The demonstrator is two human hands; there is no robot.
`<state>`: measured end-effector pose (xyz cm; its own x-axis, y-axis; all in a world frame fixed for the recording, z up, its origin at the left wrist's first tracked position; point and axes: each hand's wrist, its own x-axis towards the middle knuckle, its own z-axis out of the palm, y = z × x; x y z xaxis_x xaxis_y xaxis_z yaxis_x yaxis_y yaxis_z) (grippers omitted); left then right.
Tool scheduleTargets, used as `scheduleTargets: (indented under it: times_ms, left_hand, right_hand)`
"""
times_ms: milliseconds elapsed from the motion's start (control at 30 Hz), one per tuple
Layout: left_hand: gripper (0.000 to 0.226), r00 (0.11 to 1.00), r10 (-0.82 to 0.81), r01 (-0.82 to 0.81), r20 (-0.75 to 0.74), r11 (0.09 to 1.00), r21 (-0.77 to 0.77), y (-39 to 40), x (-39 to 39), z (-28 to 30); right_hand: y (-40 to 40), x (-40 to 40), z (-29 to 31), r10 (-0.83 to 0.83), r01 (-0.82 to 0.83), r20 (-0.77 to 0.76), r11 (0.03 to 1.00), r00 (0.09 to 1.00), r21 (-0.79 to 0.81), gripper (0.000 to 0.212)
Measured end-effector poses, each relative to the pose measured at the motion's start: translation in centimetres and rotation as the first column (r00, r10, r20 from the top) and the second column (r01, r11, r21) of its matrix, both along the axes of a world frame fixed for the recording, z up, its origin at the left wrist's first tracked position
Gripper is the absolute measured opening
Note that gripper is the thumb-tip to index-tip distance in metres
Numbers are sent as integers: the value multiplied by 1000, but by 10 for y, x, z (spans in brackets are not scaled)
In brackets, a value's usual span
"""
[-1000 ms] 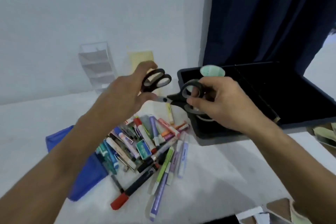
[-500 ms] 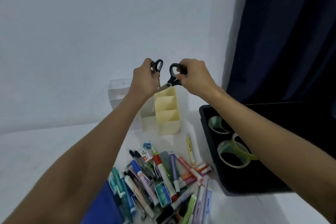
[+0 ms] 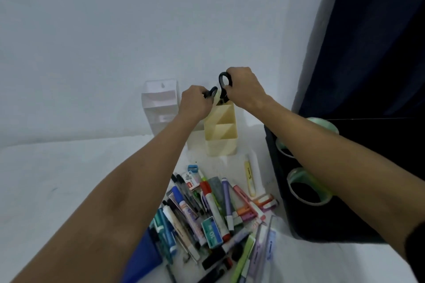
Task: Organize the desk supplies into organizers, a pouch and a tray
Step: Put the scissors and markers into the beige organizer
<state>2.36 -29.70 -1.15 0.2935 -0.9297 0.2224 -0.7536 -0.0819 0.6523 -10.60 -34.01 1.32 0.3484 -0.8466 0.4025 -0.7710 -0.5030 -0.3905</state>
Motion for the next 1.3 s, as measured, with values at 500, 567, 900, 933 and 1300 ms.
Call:
scheduleTargets:
  times_ms: [500,567,900,933,1300]
  left_hand:
    - [49,949,57,-39,-310,997,62,6,2,-2]
    - [42,948,32,-22,-318,999,36,20,-1,6]
    - [20,972,-228,178,52,864,471,115,49,-22]
    - [20,967,-245,178,70,848,499,122,56,-27]
    - [20,944,-297,191,141,843,502,163,69,-54]
  right_hand:
    - [6,0,-11,-49,-70,457,968,888,239,38]
    - [15,-3,-16,-36,-45,447,985,894,168,27]
    - [111,16,-47,426,-355,-19,776,905,521,24]
    - [117,20,-53,456,-353,-55,754,888,555,24]
    - [135,16,-66,544,-227,-366,741,755,632,22]
